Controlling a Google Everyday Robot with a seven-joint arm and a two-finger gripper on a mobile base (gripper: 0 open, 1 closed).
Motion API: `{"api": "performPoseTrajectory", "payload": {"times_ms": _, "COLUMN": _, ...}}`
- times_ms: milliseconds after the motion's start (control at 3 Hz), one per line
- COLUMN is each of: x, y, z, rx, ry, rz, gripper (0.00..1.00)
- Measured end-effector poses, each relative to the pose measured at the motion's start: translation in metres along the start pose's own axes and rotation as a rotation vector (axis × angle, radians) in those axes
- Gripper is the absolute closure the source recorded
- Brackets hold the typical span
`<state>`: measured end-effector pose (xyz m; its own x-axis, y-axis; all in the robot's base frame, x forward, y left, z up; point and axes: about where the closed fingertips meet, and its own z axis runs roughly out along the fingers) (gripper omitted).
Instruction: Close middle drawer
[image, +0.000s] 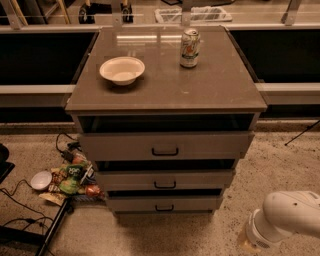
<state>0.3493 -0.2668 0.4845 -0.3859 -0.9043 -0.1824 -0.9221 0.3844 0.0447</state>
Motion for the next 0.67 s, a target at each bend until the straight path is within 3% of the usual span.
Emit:
{"api": "performPoseTrajectory", "payload": {"times_ms": 333, "x": -0.008, "y": -0.028, "z": -0.074, "rx": 0.205, "ry": 0.028, "rz": 0.029, "gripper": 1.0}}
{"api": "performPoseTrajectory", "payload": {"times_ms": 667, "x": -0.016, "y": -0.039, "z": -0.128, "rx": 0.322, "ry": 0.034, "rz": 0.02, "gripper": 0.79}}
